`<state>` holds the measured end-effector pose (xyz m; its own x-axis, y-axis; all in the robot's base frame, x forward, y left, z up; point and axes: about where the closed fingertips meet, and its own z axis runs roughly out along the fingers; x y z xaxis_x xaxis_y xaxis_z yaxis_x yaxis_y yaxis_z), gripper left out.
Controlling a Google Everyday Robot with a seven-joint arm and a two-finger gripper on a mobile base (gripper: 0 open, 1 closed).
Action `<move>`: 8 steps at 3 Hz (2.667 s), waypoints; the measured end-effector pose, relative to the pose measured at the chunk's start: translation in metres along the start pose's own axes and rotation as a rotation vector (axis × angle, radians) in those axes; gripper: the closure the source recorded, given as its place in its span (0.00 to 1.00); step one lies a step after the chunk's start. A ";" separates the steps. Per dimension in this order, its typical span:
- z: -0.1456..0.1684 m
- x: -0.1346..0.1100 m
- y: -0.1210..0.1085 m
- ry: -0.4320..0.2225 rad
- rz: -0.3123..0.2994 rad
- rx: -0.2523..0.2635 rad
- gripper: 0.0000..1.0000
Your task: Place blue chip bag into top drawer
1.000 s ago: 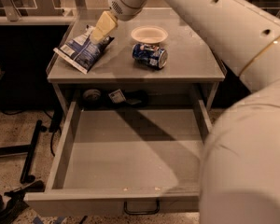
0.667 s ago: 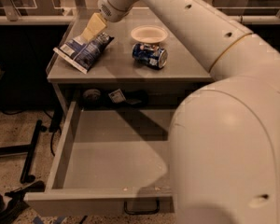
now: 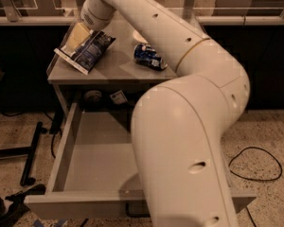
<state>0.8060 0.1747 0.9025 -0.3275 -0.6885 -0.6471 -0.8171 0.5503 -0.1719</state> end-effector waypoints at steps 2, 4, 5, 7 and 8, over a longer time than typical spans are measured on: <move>0.052 0.013 0.008 0.108 0.023 -0.062 0.19; 0.057 0.007 0.007 0.125 0.011 -0.069 0.72; 0.056 0.007 0.007 0.124 0.011 -0.069 0.97; -0.061 -0.015 0.009 -0.068 -0.051 -0.029 1.00; -0.122 -0.002 0.038 -0.134 -0.091 -0.048 1.00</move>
Offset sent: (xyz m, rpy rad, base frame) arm 0.0374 0.0339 -0.0529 -0.0746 0.1608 0.0321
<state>0.7181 0.1394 0.9877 -0.1877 -0.6633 -0.7244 -0.8631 0.4635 -0.2008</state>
